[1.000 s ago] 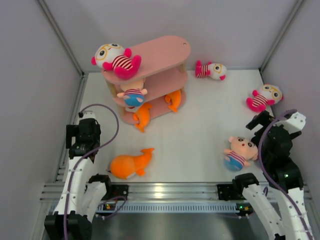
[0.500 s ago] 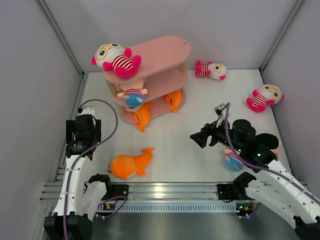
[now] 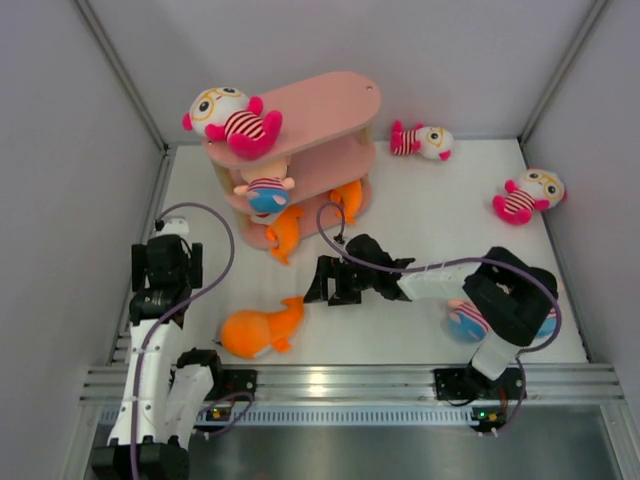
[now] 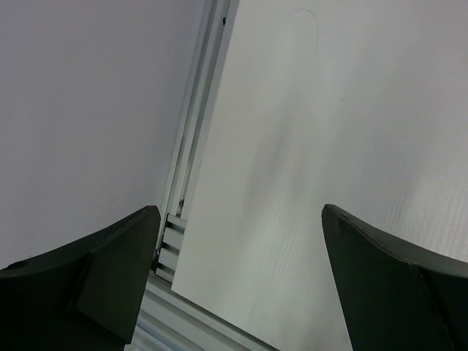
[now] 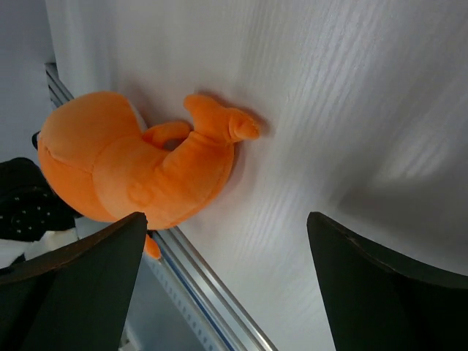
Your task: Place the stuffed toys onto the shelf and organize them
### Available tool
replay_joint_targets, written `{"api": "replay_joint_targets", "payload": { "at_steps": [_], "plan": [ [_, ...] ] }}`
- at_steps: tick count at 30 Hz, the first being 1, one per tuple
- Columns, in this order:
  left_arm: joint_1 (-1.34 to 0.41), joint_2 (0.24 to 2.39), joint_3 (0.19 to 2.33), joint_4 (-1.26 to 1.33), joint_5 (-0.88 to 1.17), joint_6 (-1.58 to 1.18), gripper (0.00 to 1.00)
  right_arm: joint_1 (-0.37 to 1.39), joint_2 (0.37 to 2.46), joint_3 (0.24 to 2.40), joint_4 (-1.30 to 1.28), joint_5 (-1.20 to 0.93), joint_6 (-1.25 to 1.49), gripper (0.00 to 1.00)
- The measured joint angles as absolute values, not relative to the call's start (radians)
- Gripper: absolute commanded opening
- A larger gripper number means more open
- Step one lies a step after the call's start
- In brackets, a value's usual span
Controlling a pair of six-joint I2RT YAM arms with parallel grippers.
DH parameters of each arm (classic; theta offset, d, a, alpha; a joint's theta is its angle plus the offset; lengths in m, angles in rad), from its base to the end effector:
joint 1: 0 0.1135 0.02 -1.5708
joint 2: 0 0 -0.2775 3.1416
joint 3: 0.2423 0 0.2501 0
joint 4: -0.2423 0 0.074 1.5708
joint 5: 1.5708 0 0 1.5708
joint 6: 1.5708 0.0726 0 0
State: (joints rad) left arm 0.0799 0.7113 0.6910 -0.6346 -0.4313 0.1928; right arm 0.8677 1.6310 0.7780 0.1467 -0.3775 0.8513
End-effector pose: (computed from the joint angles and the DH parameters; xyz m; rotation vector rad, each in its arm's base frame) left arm 0.1618 0.0434 0.2645 -0.1138 2.2247 0.6290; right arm 0.2054 0.2837 0.1553 -0.2483 2.5755 1.2222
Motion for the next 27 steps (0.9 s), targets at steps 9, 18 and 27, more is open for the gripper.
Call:
{"api": "replay_joint_targets", "payload": {
  "at_steps": [9,18,27],
  "plan": [
    [0.079,0.711,0.690,-0.637,-0.414,0.199,0.98,0.937,1.871,0.894,0.352,-0.427,1.050,0.77],
    [0.078,0.711,0.690,-0.637,-0.411,0.204,0.98,0.982,1.904,0.888,0.475,-0.463,1.135,0.00],
    [0.076,0.710,0.690,-0.638,-0.408,0.204,0.98,0.932,1.553,0.894,0.162,-0.295,0.851,0.00]
  ]
}}
